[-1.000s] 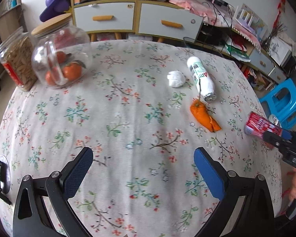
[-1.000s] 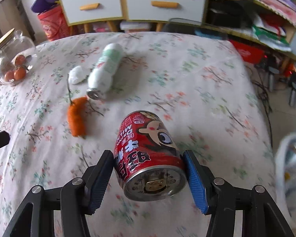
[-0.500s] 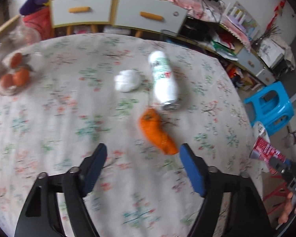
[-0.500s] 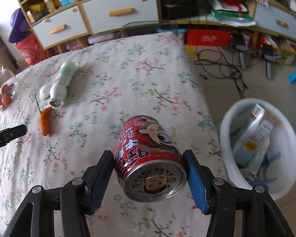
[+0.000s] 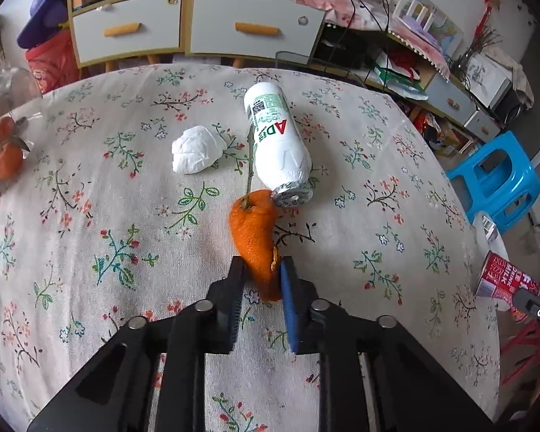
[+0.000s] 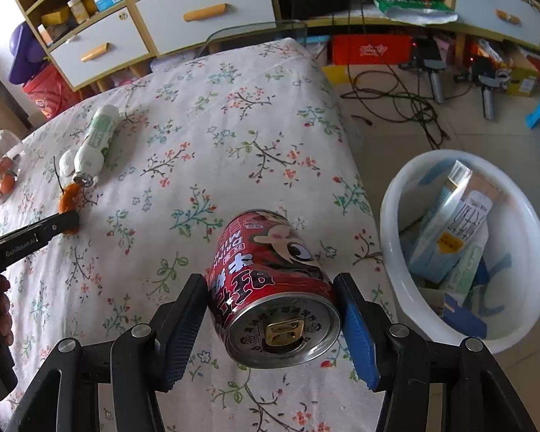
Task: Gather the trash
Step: 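Grasp the orange carrot-shaped toy with the left tool while the right carries the can to the bucket, then drop the red can into the bucket with the right tool while the left drops the orange toy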
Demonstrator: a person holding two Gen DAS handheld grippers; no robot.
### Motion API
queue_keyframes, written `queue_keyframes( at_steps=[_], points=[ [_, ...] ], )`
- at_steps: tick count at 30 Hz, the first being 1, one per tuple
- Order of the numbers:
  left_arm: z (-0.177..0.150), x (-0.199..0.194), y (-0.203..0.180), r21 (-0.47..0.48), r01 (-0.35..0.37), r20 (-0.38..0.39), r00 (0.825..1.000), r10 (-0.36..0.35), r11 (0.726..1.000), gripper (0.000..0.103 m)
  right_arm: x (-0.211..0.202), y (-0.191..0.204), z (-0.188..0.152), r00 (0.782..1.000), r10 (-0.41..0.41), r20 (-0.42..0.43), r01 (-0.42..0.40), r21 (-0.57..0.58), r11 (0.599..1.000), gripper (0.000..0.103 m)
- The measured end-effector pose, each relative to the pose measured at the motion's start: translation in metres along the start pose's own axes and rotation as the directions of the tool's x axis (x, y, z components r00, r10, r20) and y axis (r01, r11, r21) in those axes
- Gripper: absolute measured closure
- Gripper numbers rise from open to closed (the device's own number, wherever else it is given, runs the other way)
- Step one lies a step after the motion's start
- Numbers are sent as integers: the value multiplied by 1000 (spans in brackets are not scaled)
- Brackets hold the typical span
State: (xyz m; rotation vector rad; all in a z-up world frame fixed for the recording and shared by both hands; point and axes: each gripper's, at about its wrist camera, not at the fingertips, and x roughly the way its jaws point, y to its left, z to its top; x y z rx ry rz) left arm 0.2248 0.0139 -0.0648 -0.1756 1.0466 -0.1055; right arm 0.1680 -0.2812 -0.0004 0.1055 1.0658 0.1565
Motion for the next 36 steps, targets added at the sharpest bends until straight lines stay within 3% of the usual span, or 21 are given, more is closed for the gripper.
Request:
queue_keyframes(
  at_steps=[7,13,19,24,29,36],
  points=[
    [-8,-15,-8,22,39,2,999,-39,999,87,-17,-21,4,999,-2,49,-2,66,998,41],
    [-17,-30,-27,63,89,0,996,-90,994,88,-41,-76,3,993,-59,101,36,208,977,41],
    [-26,-44,-53,115,133,-7,991,-133,984,88,-53,-131,-4,988,-119,102,79,331,940,41],
    [-35,-57,-88,179,187,-16,982,-187,966,88,-53,-161,-10,986,-141,85,95,402,911,41],
    [-39,-55,-130,214,253,-51,967,-248,943,88,-43,-174,-11,992,-111,67,72,426,902,40],
    [-39,-40,-198,288,322,-121,946,-299,902,88,-54,-180,-16,989,-128,74,85,430,899,31]
  ],
)
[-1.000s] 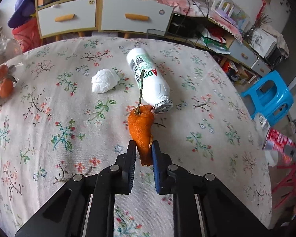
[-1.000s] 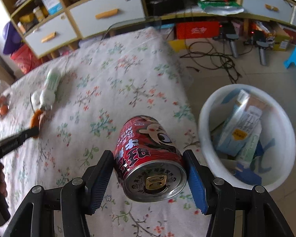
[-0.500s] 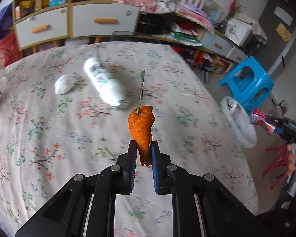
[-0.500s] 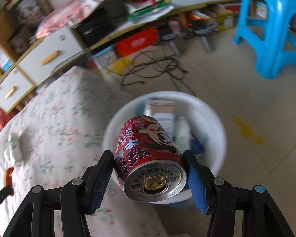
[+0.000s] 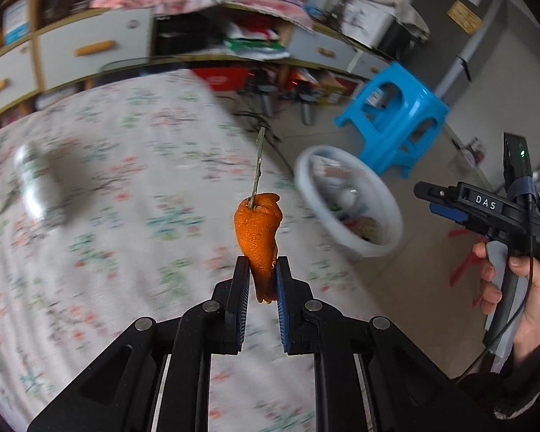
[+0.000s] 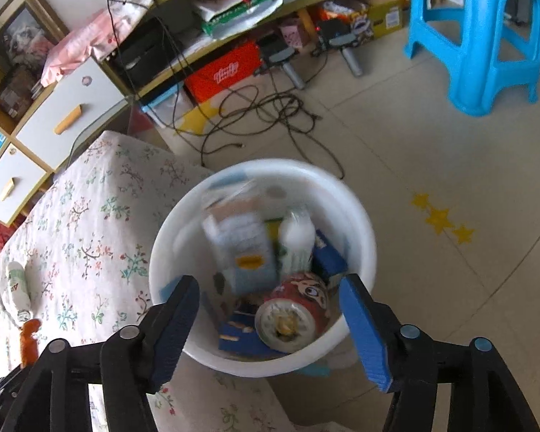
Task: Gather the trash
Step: 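Drop the red can into the bucket with the right tool while the left drops the orange toy, then move both tools back over the table toward the tissue and small white bottle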
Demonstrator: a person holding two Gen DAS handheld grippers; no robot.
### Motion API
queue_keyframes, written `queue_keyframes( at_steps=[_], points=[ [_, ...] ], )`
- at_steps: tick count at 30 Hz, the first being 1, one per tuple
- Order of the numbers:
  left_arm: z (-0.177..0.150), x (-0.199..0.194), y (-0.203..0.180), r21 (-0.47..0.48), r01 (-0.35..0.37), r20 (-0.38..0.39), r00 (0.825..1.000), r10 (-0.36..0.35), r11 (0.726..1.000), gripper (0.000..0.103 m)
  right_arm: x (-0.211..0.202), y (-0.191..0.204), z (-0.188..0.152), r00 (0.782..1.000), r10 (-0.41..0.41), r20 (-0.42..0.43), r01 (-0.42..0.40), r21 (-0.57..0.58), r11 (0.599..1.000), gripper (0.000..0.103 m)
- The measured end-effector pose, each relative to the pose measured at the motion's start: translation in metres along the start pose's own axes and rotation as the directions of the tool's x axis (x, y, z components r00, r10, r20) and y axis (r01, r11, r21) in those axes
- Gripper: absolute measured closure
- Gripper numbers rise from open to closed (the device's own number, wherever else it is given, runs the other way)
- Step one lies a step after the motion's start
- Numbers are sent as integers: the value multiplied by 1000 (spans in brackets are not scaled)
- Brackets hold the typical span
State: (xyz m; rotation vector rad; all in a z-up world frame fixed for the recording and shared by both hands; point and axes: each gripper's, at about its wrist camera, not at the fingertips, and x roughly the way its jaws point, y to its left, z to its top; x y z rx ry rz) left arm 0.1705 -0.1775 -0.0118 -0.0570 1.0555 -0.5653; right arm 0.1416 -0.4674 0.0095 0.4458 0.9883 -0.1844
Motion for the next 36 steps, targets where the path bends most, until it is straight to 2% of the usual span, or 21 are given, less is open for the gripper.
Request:
queue_keyframes(
  at_steps=[4,10,15,17,18,19,20,21,22,25,31,36],
  points=[
    [13,23,-33,48,34,-28,999,-33,998,88,-11,-12,-3,999,-40,16,40,-15,999,31],
    [29,59,-76,99,63,-69,996,-56,993,88,-21,-36,-6,998,-55,17,55,12,998,30],
    [36,79,-92,112,75,-87,994,-65,991,88,-26,-53,-4,998,-58,24,57,41,998,28],
    [39,84,-97,130,103,-91,992,-91,986,86,-27,-57,-3,998,-54,23,53,56,997,28],
    [40,86,-99,145,118,-103,989,-103,982,80,-27,-59,-3,998,-53,24,51,63,997,28],
    [43,90,-100,160,93,-117,990,-74,983,64,-28,-60,-3,998,-52,25,50,68,996,28],
    [44,91,-100,170,36,-111,994,-18,985,54,-29,-62,-2,998,-50,25,48,74,996,27],
    [44,90,-99,174,4,-98,995,13,985,37,-30,-63,-2,999,-47,25,45,76,996,26],
    [44,87,-99,178,-9,-78,997,24,984,31,-30,-63,-2,999,-42,25,40,78,996,26],
    [41,75,-93,177,-19,-67,997,31,984,28,-32,-61,-2,999,-39,29,37,73,997,25],
    [22,53,-75,192,-91,-54,993,103,977,21,-32,-49,-3,999,-44,28,43,38,998,24],
    [6,36,-45,149,-135,-53,988,144,980,19,-34,-29,-5,999,-31,34,31,-2,1000,22]
  ],
)
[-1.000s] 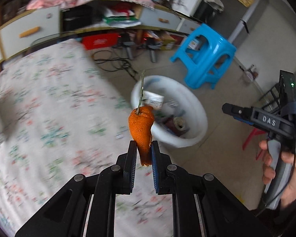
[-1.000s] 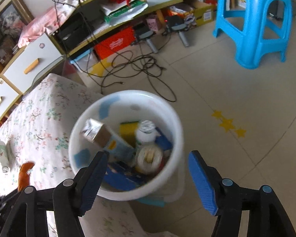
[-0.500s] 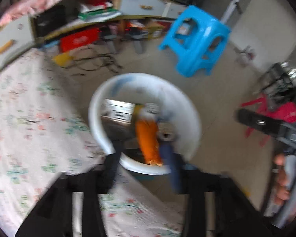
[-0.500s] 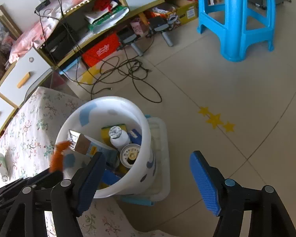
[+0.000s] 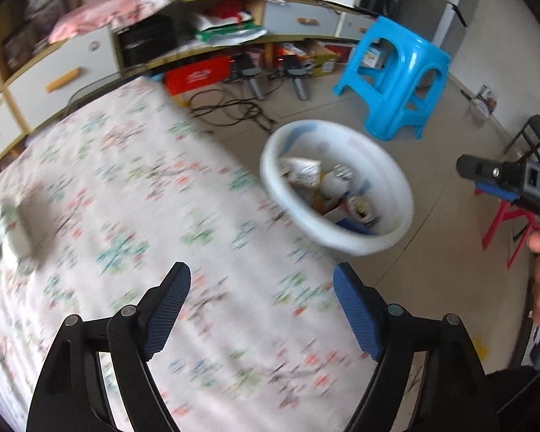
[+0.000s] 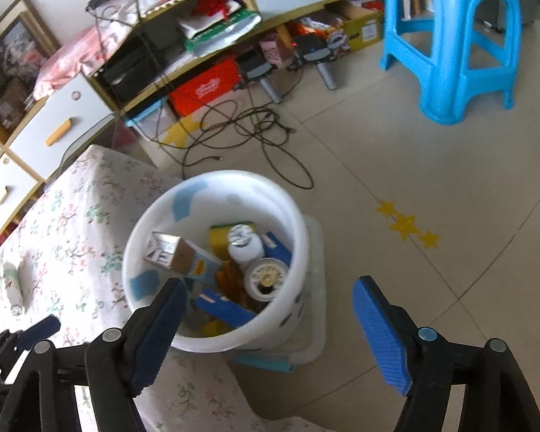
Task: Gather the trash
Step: 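Move both tools back over the table toward the tissue and small white bottle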
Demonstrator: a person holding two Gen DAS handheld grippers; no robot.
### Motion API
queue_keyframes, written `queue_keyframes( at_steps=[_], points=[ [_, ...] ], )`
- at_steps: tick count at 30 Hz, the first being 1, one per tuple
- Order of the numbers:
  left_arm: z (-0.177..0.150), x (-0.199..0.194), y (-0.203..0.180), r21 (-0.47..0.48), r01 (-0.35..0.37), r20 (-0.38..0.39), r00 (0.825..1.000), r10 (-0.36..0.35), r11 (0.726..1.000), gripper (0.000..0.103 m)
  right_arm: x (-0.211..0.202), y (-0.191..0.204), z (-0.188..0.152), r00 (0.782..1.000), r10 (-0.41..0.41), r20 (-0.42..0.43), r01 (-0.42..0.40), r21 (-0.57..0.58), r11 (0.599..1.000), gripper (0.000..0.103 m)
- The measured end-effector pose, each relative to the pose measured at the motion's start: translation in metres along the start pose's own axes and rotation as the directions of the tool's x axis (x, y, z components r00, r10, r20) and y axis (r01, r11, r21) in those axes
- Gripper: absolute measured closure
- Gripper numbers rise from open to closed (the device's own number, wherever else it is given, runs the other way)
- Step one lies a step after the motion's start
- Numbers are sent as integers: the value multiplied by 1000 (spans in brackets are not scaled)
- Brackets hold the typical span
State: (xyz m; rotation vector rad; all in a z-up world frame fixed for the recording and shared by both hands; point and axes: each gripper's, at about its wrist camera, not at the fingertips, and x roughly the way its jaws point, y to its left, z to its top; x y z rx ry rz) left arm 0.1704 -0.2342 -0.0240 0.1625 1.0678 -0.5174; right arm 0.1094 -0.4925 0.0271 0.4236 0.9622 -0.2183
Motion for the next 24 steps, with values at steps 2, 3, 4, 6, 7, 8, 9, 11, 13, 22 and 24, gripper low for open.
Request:
queue_keyframes(
  at_steps=[2,3,4,6,7,8,9,11,13,22,24],
  points=[
    [-9,-7,17,-31,-13,-3,1000,13,999,19,0,8,-1,1000,2,0,-2,-16,1000,22],
    [-13,-11,27,-51,-20,-3,1000,20,999,19,1,14,-2,1000,6,-1,-6,-23,1000,22],
    [-18,-15,38,-72,-29,0,1000,29,997,18,1,18,-2,1000,10,-3,-10,-28,1000,22],
    [-26,-23,58,-109,-52,7,999,53,993,16,3,31,-3,1000,18,-6,-18,-43,999,21],
    [-31,-28,70,-129,-65,13,998,68,989,15,4,37,-4,1000,21,-6,-22,-52,998,21],
    [-34,-32,79,-146,-76,16,997,79,986,15,5,46,-5,1000,25,-6,-25,-66,997,21],
    [-38,-36,90,-166,-87,20,996,92,982,15,6,53,-6,1000,27,-7,-28,-77,997,21],
    [-46,-44,112,-208,-110,24,993,117,972,14,8,69,-8,999,32,-11,-33,-101,994,20],
    [-54,-52,135,-248,-131,22,990,141,960,14,12,84,-11,999,35,-16,-37,-123,992,20],
    [-80,-69,215,-337,-232,17,968,252,913,14,35,160,-26,998,43,-46,-52,-243,969,18],
    [-80,-67,231,-351,-258,14,960,281,900,14,43,176,-30,998,43,-54,-56,-270,961,18]
  ],
)
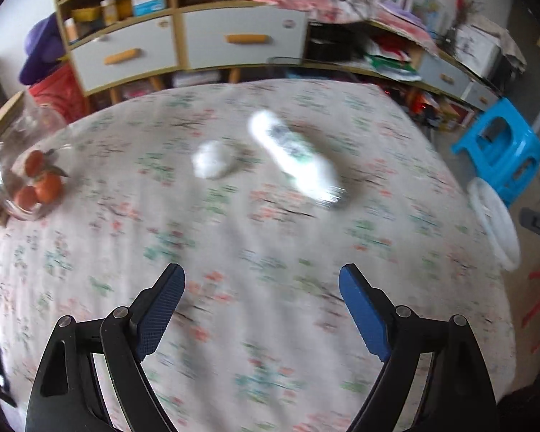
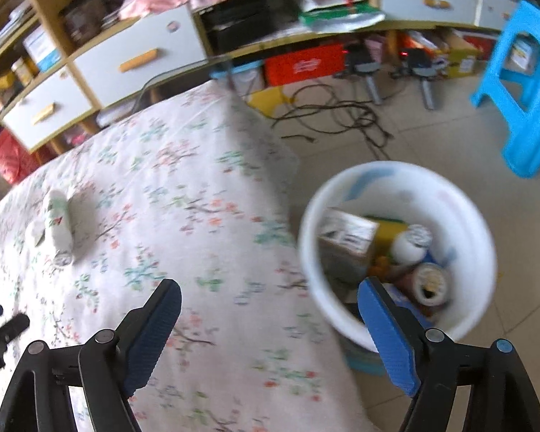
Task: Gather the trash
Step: 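Move both tools back over the table toward the tissue and small white bottle, then grasp the white crumpled tissue with the left tool while the right grasps the small white AD bottle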
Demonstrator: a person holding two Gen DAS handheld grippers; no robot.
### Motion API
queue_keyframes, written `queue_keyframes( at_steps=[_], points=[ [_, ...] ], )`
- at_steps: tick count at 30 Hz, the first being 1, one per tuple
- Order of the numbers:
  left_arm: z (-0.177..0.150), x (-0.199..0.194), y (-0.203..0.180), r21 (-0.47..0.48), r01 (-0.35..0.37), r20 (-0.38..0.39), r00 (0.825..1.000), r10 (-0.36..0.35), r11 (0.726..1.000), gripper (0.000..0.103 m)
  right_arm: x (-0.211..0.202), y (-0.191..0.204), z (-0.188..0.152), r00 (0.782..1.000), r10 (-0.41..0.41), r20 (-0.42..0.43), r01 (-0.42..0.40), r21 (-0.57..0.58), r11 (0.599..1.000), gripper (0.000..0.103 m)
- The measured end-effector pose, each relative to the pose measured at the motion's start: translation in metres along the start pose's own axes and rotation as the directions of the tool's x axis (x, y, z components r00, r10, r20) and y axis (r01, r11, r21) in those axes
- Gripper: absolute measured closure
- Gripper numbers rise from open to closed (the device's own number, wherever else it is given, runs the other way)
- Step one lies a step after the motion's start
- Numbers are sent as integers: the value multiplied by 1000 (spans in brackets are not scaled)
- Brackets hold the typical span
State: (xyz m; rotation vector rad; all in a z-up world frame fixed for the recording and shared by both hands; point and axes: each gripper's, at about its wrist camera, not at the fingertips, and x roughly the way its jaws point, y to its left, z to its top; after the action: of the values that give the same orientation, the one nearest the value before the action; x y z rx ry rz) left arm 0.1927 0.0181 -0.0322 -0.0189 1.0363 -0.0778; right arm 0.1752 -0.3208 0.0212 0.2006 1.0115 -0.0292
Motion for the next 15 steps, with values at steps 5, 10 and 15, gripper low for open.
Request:
queue_keyframes(
  at_steps=[5,10,15],
  points=[
    [18,26,39,-70,-6,14,1000,7,998,14,17,36,2,1000,-1,-14,0,-62,998,18],
    [38,46,52,-69,30,49,998,-26,997,14,36,63,4,999,-7,-34,3,-115,993,18],
    [56,61,58,-95,101,97,991,-92,990,18,56,86,5,998,-18,-60,9,-148,989,18]
  ],
)
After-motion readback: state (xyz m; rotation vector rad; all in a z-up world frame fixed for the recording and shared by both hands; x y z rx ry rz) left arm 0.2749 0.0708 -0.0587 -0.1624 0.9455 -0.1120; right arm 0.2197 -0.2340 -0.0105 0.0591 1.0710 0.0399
